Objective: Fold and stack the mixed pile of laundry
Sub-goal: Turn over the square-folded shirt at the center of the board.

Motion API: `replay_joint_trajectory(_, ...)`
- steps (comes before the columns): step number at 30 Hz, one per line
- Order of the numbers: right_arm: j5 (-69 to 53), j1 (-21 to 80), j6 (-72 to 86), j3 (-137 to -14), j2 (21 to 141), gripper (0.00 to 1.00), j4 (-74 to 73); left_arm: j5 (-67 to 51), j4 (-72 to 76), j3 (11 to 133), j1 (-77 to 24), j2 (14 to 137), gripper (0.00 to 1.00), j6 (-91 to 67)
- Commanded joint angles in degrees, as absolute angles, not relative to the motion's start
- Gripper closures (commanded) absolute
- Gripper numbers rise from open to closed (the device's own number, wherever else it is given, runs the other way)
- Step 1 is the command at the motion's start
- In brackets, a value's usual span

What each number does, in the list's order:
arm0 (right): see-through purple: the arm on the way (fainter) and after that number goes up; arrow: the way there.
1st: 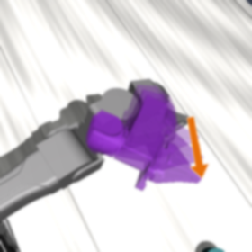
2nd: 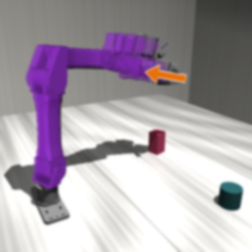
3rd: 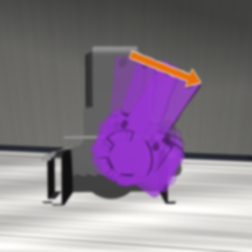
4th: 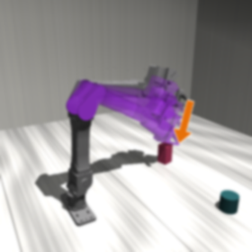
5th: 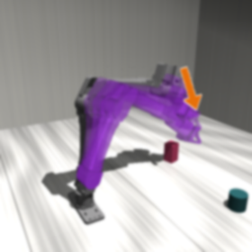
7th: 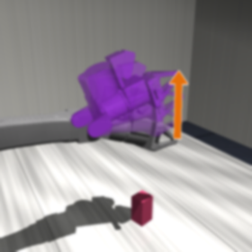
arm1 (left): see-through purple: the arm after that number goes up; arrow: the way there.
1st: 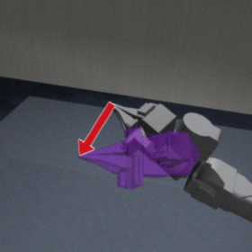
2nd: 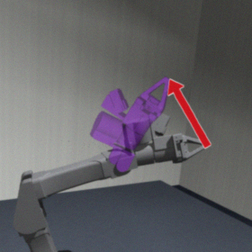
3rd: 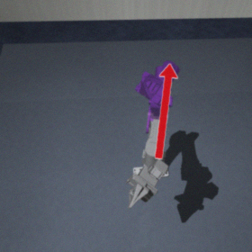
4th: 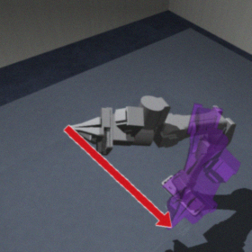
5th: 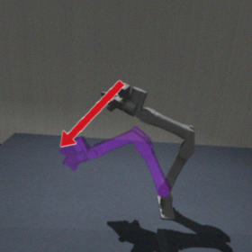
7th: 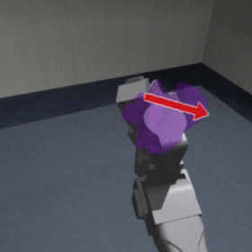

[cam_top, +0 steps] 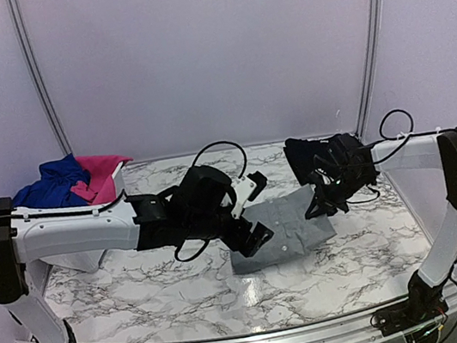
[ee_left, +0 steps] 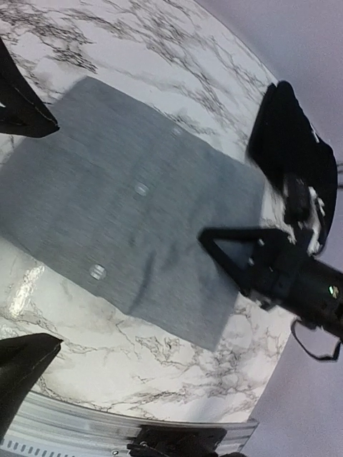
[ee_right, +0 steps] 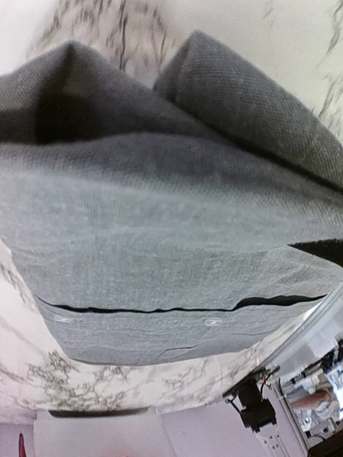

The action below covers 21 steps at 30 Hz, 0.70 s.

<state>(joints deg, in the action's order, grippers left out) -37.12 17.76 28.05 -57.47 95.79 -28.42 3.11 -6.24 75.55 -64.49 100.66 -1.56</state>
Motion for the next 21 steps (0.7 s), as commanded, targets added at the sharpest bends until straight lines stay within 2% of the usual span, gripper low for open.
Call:
replay_joint_trajectory(1,-22.0,14.8,12.5,-65.0,90.1,1.00,-49.1,6.9,-5.7,71.2,-62.6,96.5,0.01,-7.3)
replay_joint_trajectory(7,1.6,14.2,9.5,-77.6,85.3,1.00,-60.8,6.7,-6.1,65.6,-59.7,90.9,0.01,-10.2)
replay_joint_trajectory(10,8.9,14.2,9.1,-82.3,84.7,1.00,-64.4,7.7,-8.2,62.9,-58.0,87.3,0.01,-11.0)
replay_joint_trajectory(14,13.0,16.0,8.9,-89.0,86.0,1.00,-67.5,10.0,-10.8,59.0,-56.1,81.3,0.01,-12.3)
replay_joint_trajectory(21,10.8,35.1,12.0,-106.5,102.2,1.00,-72.7,13.7,-14.8,52.4,-53.8,71.9,0.01,-17.5)
